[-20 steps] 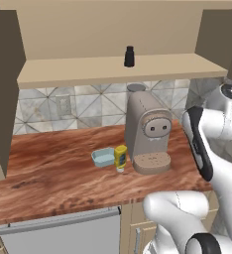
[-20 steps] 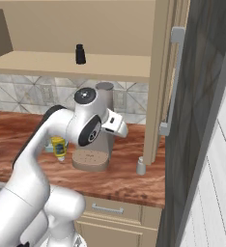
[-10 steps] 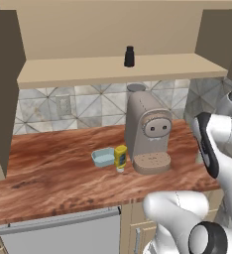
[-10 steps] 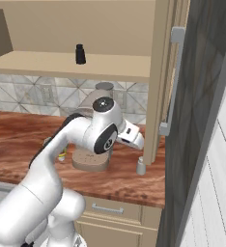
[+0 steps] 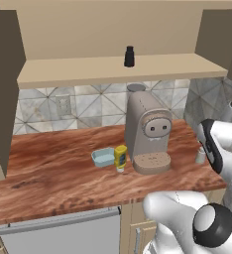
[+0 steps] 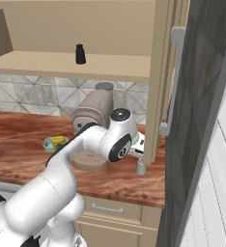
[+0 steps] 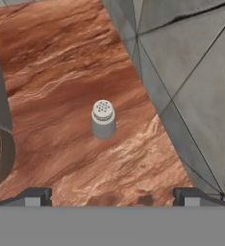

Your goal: There are various items on the counter. Only move the condiments/shakers into the cabinet.

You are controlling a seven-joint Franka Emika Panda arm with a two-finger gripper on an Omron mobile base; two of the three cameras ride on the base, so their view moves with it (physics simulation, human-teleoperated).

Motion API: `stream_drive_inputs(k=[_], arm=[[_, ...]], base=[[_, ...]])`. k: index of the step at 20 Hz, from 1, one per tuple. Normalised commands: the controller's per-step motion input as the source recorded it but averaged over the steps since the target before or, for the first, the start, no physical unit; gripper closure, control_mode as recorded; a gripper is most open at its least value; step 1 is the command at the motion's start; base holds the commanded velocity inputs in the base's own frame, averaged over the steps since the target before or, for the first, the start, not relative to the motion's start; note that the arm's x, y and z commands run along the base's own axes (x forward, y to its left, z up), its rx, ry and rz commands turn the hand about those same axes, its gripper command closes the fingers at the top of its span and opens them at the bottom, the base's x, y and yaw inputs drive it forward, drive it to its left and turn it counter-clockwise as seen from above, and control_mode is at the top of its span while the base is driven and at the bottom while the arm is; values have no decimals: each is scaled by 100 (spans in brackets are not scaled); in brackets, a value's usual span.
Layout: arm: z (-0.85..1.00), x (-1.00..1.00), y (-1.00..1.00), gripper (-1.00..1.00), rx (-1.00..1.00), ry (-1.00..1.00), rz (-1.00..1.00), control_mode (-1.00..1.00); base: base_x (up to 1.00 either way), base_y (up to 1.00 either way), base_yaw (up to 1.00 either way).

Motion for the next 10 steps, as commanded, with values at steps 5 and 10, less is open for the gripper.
stream_drive_inputs(k=[5,10], arm=[[-36,20,-4,-100,-1,14,0,-100],[-30,15,-9,-100,0,6,0,-100]], base=[[0,0,0],[0,0,0]])
